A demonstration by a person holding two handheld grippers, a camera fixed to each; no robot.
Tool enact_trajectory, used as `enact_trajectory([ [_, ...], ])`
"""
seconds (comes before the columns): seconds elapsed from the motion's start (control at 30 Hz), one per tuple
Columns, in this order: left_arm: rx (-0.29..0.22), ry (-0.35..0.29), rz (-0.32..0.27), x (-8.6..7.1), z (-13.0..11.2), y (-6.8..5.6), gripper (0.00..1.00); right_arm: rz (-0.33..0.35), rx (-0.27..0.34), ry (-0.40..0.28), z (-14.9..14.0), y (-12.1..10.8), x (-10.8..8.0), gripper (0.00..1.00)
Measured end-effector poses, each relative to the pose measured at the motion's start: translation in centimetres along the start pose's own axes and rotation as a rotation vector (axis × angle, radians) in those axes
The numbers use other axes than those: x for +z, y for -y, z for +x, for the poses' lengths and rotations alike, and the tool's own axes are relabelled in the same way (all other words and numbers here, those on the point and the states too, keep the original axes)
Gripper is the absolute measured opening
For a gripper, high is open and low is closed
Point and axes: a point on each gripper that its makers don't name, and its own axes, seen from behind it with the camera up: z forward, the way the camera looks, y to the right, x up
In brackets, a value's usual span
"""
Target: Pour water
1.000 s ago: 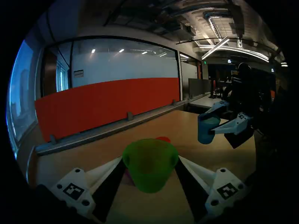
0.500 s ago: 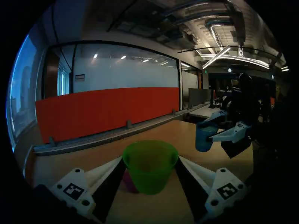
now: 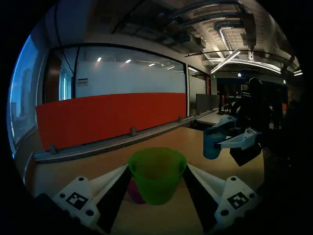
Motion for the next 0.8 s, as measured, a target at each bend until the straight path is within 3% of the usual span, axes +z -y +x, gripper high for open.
enact_trajectory([
  [0.8,0.015,-0.020,-0.017,0.3,0.3,-0.7,0.87,0.000,0.029,-0.055,1.5,-0.1,0.0,0.91],
])
